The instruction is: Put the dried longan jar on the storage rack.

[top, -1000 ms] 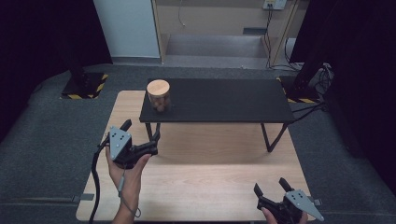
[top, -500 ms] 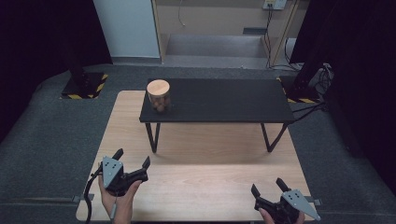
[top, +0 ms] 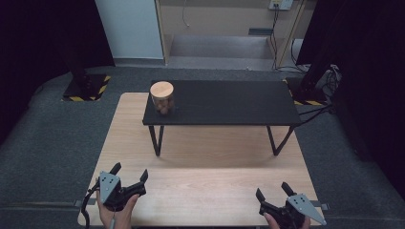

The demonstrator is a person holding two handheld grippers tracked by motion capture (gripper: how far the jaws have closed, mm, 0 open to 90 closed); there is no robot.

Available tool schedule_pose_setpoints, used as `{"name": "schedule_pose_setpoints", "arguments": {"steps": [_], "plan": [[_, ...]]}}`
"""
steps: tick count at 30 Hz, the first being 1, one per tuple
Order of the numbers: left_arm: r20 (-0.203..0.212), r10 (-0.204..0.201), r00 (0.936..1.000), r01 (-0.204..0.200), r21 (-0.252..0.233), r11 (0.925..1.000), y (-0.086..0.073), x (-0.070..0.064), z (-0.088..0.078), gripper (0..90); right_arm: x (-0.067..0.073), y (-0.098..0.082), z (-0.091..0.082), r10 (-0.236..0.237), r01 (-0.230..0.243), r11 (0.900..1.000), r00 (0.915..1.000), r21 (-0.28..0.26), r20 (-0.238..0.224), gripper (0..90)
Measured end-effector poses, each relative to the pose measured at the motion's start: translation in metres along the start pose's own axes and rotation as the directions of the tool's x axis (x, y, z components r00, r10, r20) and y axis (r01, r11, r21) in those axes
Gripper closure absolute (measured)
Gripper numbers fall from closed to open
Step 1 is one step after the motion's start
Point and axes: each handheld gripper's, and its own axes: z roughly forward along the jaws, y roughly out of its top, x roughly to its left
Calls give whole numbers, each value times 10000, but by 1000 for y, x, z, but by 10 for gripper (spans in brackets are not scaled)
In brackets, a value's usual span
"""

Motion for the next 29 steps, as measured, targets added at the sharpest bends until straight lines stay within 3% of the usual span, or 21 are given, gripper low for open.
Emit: {"name": "schedule_pose_setpoints", "arguments": {"steps": [29], "plan": [[-262,-261,9993,261,-7,9997,-5,4,-6,5,3,6,-4,-71,70,9998,9999,-166,-75,39]]}}
